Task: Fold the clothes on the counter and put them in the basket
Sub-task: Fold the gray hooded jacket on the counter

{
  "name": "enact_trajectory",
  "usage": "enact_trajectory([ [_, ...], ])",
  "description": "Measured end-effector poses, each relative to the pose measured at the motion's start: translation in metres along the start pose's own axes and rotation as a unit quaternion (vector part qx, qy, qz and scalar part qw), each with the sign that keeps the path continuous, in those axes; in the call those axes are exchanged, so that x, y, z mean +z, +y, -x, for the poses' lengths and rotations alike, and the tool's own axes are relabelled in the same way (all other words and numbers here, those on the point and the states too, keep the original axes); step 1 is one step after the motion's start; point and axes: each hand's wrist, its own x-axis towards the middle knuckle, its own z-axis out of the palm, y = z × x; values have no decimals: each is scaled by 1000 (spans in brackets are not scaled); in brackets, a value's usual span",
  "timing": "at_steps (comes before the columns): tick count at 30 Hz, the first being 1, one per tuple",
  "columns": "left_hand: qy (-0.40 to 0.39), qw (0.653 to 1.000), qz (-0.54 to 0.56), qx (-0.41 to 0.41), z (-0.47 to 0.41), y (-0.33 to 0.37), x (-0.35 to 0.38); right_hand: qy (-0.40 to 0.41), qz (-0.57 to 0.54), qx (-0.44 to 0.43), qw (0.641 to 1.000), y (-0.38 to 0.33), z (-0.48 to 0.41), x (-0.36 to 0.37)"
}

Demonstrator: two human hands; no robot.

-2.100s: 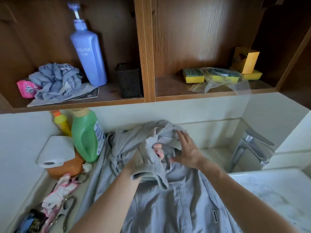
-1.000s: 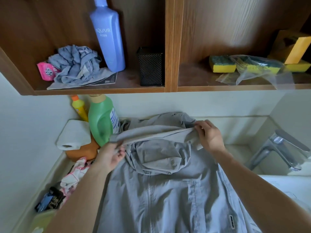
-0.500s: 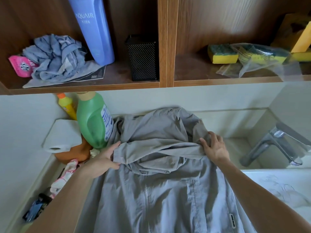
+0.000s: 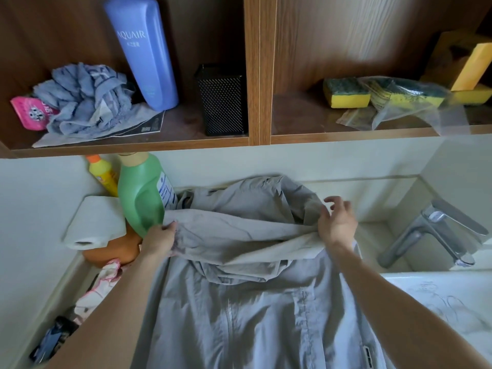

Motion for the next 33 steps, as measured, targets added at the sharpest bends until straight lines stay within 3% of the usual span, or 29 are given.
enact_trajectory([
  [2, 8, 999, 36, -20, -7, 1, 7, 16, 17, -199, 980, -13, 12, 9],
  [3, 23, 999, 31, -13, -9, 3, 9, -48, 27, -263, 963, -19, 17, 14],
  [5, 57, 997, 0, 43, -5, 8, 10, -245, 100, -252, 931, -29, 20, 19],
  [7, 67, 991, -20, 112, 1, 10, 9, -355, 215, -202, 887, -30, 18, 22],
  [11, 79, 984, -13, 157, -3, 8, 2, -280, 237, -148, 918, -45, 8, 26],
  [13, 119, 976, -61, 169, -7, 7, -2, -298, 201, -166, 918, -58, 2, 29],
  [15, 141, 970, -68, 187, -5, 8, -4, -388, 232, -191, 871, -69, 2, 32],
  [17, 151, 966, -70, 197, -2, 12, -4, -426, 318, -228, 816, -72, 7, 34],
  [19, 149, 964, -86, 204, 0, 13, -4, -405, 331, -230, 821, -76, 8, 34],
  [22, 125, 961, -106, 224, 1, 14, -6, -268, 199, -198, 921, -87, -2, 37],
  [24, 90, 965, -121, 216, 1, 14, -5, -197, 88, -190, 958, -92, -8, 41],
  [26, 34, 968, -163, 189, 4, 12, 1, -201, 74, -214, 953, -91, -4, 43],
  [27, 28, 954, -239, 179, 7, 9, 7, -206, 84, -226, 949, -87, 1, 44],
  [29, 96, 871, -421, 233, 10, 0, 22, -187, 126, -280, 933, -72, 17, 50],
  [30, 107, 840, -445, 292, 13, -2, 31, -180, 152, -309, 921, -63, 26, 54],
  [32, 45, 817, -443, 366, 16, -4, 50, -203, 212, -326, 898, -45, 41, 62],
  [33, 1, 811, -461, 361, 13, -9, 61, -221, 241, -317, 890, -35, 45, 66],
])
